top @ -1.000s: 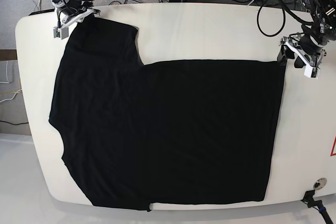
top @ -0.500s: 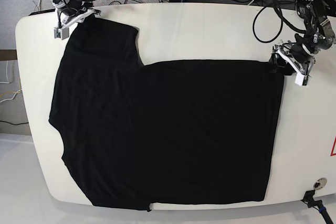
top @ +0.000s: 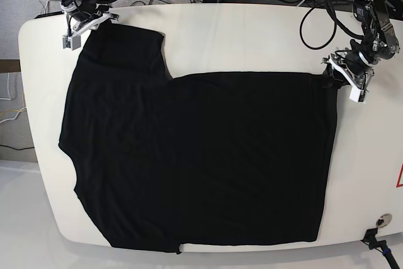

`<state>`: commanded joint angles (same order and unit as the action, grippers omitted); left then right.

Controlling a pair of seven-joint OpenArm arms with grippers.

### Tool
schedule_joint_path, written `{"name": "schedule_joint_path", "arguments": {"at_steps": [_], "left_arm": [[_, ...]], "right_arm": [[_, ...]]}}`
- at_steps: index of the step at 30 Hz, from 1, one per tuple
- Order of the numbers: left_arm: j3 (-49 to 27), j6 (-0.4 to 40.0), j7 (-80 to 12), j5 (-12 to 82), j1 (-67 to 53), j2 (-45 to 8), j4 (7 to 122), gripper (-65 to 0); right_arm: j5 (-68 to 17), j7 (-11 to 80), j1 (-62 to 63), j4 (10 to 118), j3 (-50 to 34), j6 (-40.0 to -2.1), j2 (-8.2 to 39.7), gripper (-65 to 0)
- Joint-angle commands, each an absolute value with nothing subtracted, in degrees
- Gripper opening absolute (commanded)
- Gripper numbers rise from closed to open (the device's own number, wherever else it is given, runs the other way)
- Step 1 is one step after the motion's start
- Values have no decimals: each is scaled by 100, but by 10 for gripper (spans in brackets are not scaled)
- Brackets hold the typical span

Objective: Fold the T-shirt properly
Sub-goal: 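Grasp the shirt's shoulder and hem corners with both grippers, then drag the gripped shirt edge toward the robot with both grippers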

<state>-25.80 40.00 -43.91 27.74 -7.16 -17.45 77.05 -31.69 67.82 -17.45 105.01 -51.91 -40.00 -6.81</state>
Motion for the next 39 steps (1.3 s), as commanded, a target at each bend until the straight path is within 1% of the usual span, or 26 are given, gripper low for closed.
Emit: {"name": "schedule_joint_path", "arguments": {"at_steps": [1,4,11,19,26,28,31,35,36,39], "left_arm": [[-2580,4000,-4321,2774,-716,-1745,7705,-649],[-2580,4000,-4136,2765,-716,-1745,7697,-650],[-2571,4000,-4163,2765,-769,-1745,7741,-650],[-2571,4000,-4163,2782,-1393,-1780,8242,-650],[-2598,4000,-4163,2791,-2220,-1789,8989,-650],[-2642,4000,-4163,2791,-2457,-1798,9218,-650],[-2914,4000,-4163,2791,-2774,-1868,9543,-650],[-3143,4000,-4171,2800,-2826,-1868,9789,-650],[-3160,4000,-4171,2800,-2809,-1868,9815,-650],[-3169,4000,-4347,2800,-2571,-1859,10062,-650]], "right_arm": [[-3169,6782,-1745,10501,-5191,-4000,-681,-639],[-3169,6782,-1736,10501,-5191,-4000,-681,-650],[-3160,6782,-1727,10510,-5209,-4000,-681,-650],[-3178,6782,-2255,10536,-5235,-4000,-708,-650],[-3204,6791,-2923,10633,-5244,-4000,-743,-650],[-3530,6791,-3222,10756,-5244,-4000,-796,-650],[-4145,6800,-3609,11090,-5226,-4000,-796,-650],[-4743,6800,-3732,11240,-5209,-4000,-778,-650],[-4822,6800,-3714,11248,-5200,-4000,-760,-650],[-5174,6835,-3547,11275,-5200,-4000,-514,-650]]}}
